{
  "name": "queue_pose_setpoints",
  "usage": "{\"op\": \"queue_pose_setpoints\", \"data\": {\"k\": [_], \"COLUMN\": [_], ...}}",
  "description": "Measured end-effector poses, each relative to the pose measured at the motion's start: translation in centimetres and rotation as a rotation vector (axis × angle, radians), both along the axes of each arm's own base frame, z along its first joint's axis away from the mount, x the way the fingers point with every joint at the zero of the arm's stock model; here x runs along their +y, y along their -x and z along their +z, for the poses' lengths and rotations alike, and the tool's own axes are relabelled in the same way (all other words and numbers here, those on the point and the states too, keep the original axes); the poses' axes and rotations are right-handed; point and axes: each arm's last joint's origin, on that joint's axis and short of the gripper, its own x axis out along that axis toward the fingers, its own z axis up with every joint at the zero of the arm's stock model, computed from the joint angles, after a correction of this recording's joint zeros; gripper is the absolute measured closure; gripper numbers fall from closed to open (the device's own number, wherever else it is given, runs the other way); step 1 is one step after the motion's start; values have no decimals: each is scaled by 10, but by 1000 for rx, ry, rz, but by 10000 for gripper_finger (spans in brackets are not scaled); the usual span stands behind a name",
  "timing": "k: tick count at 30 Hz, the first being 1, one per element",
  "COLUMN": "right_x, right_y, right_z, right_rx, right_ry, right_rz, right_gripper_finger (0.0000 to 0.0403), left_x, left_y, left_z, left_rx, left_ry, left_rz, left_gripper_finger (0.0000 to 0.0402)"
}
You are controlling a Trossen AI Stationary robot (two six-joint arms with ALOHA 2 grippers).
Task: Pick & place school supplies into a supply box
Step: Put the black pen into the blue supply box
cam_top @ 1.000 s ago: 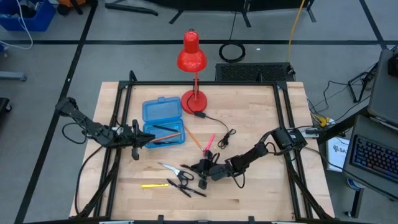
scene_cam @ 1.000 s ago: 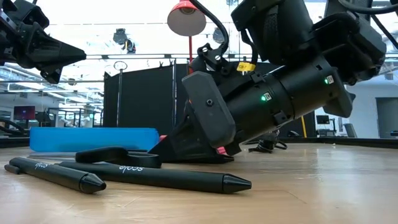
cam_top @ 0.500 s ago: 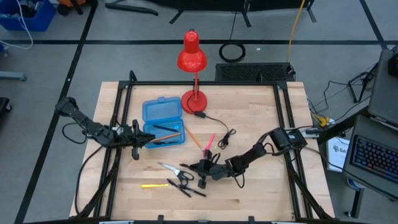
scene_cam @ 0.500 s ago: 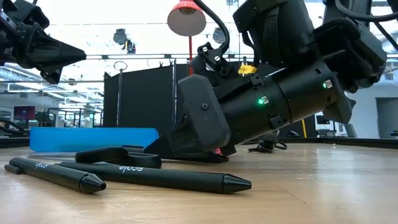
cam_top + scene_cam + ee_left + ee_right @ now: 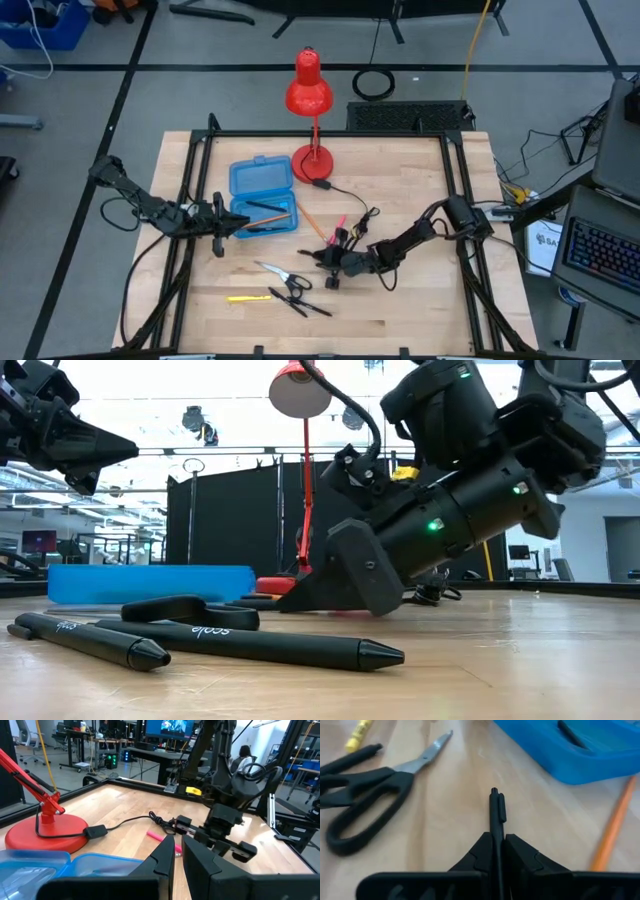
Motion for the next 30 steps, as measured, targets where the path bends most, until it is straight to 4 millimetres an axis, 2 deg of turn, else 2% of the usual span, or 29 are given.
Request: {"op": "queue_pose_setpoints", "data": {"k": [12, 21, 25, 30], "right_x": [-23, -38, -55, -83], "right_y": [-11, -29, -43, -61], "right_z": [9, 47, 61, 73], "right_rx": [-52, -141, -161, -102], "right_ry": [-4, 108, 116, 95], "right_rz": [34, 56, 83, 83], "right_gripper_finger": [382, 382, 382, 382], "left_x": [0, 0, 0, 0], "left_y": [0, 0, 0, 0], "left_z": [-1, -2, -2, -2], "left_rx": [6, 16, 15, 15], "left_ry": [-4, -11, -10, -10], "left_rz": [0, 0, 1, 1], "left_gripper_finger": [364, 364, 364, 364]}}
